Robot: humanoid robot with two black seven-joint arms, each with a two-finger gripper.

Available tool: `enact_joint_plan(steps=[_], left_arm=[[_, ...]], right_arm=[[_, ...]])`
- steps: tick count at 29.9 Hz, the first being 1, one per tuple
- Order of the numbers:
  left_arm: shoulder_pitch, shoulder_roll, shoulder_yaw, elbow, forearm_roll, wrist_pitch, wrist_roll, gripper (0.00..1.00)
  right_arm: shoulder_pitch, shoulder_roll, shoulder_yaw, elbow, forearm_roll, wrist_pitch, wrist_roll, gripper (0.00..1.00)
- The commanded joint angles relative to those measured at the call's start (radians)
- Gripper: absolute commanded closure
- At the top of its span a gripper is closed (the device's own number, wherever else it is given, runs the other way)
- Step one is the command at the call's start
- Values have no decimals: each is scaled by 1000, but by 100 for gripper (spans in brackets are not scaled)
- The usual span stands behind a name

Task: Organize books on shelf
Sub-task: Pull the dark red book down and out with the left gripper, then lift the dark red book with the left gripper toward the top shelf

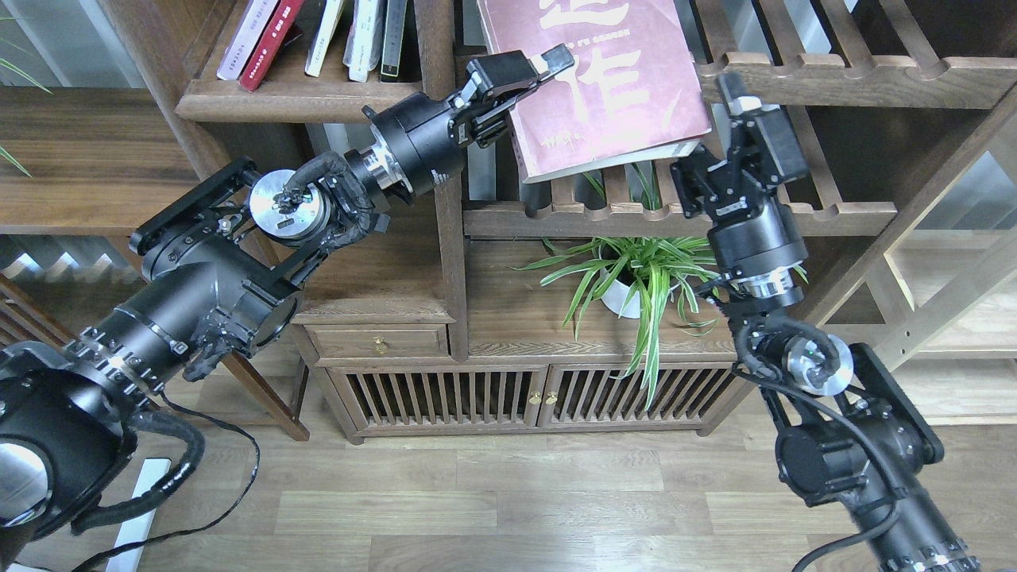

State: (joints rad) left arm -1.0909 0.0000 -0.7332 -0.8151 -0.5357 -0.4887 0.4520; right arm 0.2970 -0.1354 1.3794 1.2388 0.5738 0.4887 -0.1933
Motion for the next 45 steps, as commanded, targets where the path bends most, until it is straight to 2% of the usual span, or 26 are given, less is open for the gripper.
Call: enact_joint_plan(steps=[1,7,20,25,37,45], left_arm=[[0,0,14,-2,57,0,4,98],[28,0,23,-74,157,0,2,98],[114,4,-31,-349,503,0,-15,98],[189,44,-122,-496,676,0,-19,98],[453,37,-426,-754,967,0,-21,99],[500,29,-538,-837,1008,0,-24,100]], right_arm=[[4,-4,36,-31,-2,0,2,14],[7,-20,64,-90,-8,0,5,12],[50,-16,61,-151,-26,0,8,12],[53,-18,62,-156,-40,0,8,12],[53,-16,53,-157,-71,0,6,12],[48,-7,41,-163,-72,0,6,12]])
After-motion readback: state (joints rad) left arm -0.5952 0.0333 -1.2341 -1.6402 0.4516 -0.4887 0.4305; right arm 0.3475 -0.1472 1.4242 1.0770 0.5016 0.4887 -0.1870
